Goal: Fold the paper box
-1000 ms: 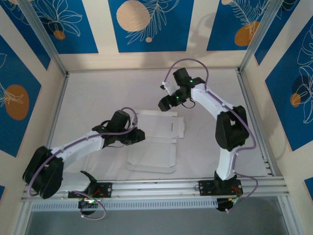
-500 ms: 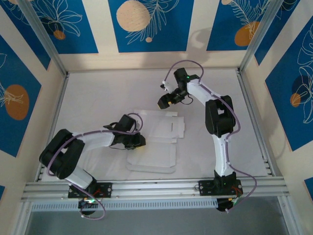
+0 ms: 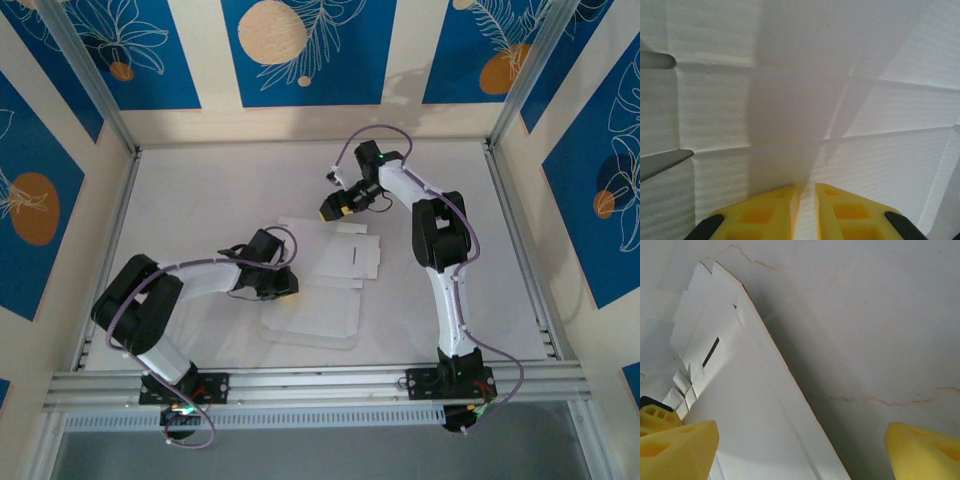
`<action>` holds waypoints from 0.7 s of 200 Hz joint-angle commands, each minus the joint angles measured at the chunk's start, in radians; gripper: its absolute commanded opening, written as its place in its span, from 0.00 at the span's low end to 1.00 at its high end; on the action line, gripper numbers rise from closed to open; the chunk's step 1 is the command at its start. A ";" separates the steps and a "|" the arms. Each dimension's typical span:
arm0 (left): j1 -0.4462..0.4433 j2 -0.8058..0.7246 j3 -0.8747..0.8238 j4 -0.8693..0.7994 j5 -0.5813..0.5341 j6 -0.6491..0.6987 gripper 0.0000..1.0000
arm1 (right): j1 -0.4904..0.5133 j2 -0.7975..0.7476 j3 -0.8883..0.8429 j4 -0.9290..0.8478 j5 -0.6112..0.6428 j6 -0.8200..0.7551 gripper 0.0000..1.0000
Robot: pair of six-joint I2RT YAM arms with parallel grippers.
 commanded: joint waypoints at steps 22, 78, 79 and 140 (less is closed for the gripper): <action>0.016 0.027 -0.006 -0.095 -0.114 0.047 0.18 | -0.030 0.055 0.057 -0.062 -0.043 0.082 0.88; 0.018 -0.009 -0.002 -0.166 -0.168 0.068 0.18 | -0.027 0.074 0.047 -0.100 -0.013 0.107 0.89; 0.019 -0.009 -0.002 -0.167 -0.168 0.068 0.18 | -0.026 0.074 0.045 -0.101 -0.015 0.106 0.89; 0.020 0.025 0.080 -0.241 -0.204 0.131 0.19 | 0.007 0.050 -0.021 -0.148 -0.140 0.079 0.78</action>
